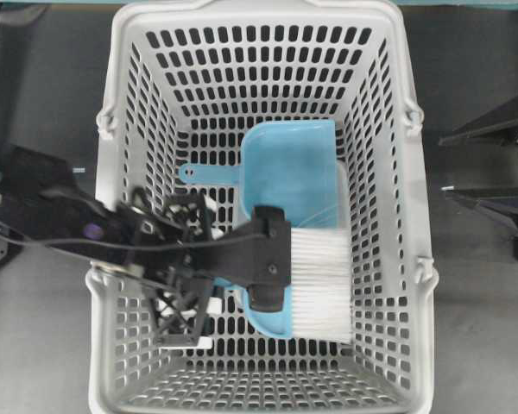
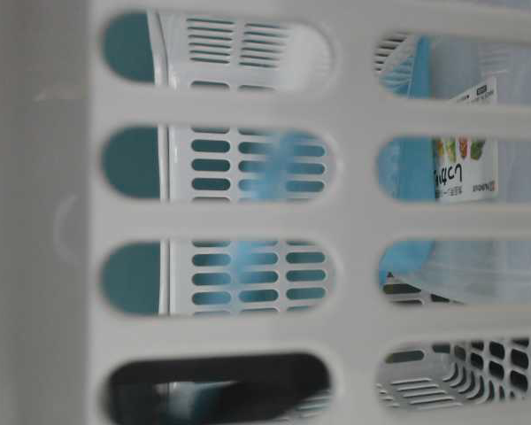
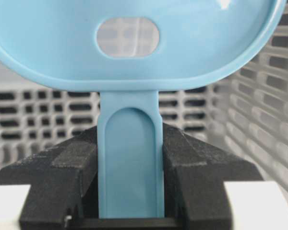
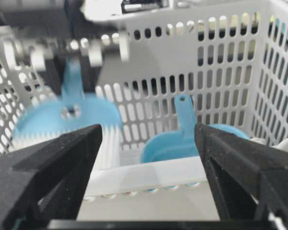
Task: Pick up the hand brush from the shopping basket with the left arm.
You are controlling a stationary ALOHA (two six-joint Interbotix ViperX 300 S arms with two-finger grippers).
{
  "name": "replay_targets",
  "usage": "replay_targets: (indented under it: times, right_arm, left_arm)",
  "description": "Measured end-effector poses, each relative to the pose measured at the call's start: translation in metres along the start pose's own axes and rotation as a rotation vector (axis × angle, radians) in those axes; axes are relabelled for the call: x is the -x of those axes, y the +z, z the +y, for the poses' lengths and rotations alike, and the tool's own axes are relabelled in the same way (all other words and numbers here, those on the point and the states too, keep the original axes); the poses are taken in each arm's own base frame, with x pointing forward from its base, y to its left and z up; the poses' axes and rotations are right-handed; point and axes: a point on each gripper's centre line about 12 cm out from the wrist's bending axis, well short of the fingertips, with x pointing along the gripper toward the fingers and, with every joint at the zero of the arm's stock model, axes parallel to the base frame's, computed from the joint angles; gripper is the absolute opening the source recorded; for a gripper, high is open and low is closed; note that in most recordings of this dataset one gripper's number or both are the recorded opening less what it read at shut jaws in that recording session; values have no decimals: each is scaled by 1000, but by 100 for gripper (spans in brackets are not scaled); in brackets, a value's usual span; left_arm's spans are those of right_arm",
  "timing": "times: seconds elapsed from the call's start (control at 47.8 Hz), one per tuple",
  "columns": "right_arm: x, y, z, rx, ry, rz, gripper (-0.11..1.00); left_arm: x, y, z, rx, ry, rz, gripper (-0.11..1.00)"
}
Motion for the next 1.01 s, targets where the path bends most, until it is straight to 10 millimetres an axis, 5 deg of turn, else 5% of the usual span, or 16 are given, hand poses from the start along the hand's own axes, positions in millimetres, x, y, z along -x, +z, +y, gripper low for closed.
replay_targets:
  times: [0.168, 0.314, 1.005]
  right_arm:
    - [1, 0, 0, 1, -1, -5, 74]
    - [1, 1, 0, 0, -1, -5, 74]
    - [1, -2, -1, -2, -2, 0, 74]
  left_arm:
    - [62, 14, 2, 13, -5, -46, 24]
    - [92, 20, 3, 18, -18, -112, 24]
    - [83, 27, 7, -16, -14, -134, 24]
